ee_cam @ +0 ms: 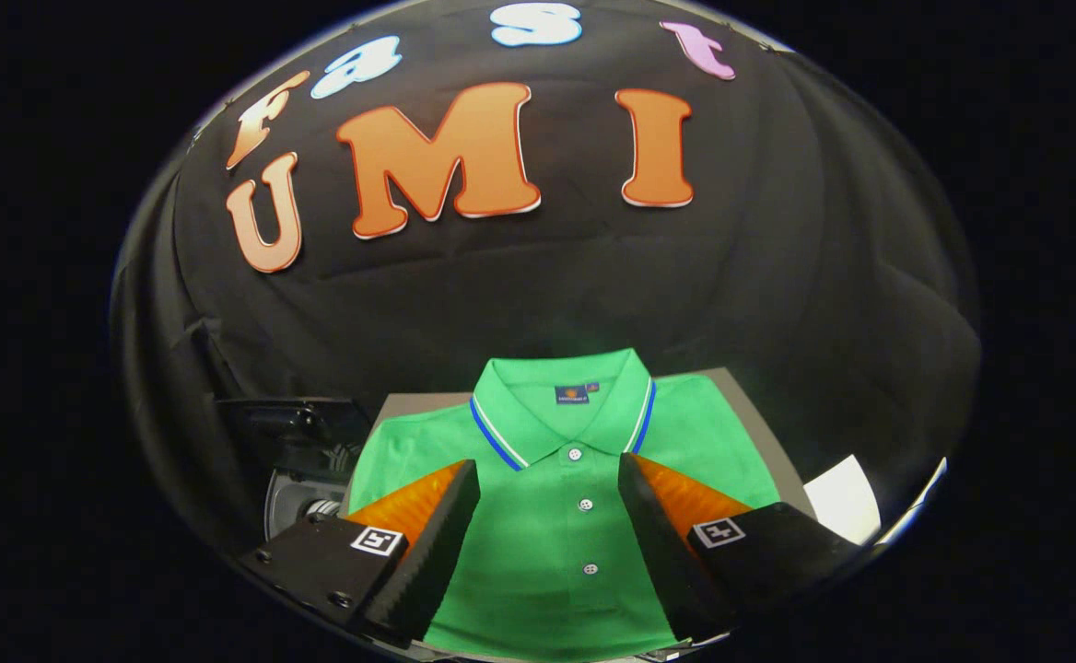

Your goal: Put the clothes into the washing machine and then close the washing machine lid.

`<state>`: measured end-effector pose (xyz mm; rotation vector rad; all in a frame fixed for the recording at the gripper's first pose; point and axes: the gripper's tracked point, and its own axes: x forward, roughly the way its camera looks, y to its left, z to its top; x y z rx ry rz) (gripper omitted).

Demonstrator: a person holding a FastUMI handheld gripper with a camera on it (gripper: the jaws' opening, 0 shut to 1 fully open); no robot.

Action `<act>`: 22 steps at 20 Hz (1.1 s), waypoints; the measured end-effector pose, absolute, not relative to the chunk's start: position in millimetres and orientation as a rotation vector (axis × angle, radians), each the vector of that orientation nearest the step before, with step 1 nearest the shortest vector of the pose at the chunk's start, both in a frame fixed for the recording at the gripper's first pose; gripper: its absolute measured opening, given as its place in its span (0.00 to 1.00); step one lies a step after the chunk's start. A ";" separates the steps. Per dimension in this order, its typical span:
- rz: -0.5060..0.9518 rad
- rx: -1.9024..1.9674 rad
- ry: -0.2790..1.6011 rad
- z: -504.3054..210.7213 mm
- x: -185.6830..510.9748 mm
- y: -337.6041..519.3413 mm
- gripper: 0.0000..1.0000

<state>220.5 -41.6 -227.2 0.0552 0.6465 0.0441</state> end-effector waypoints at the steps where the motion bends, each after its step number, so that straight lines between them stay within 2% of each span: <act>1: 0.043 0.061 0.667 -234.2 222.5 -42.8 0.98; 17: -0.006 -0.044 0.922 -275.9 222.3 -55.3 0.98; 22: 0.006 -0.061 0.912 -274.6 222.2 -56.5 0.99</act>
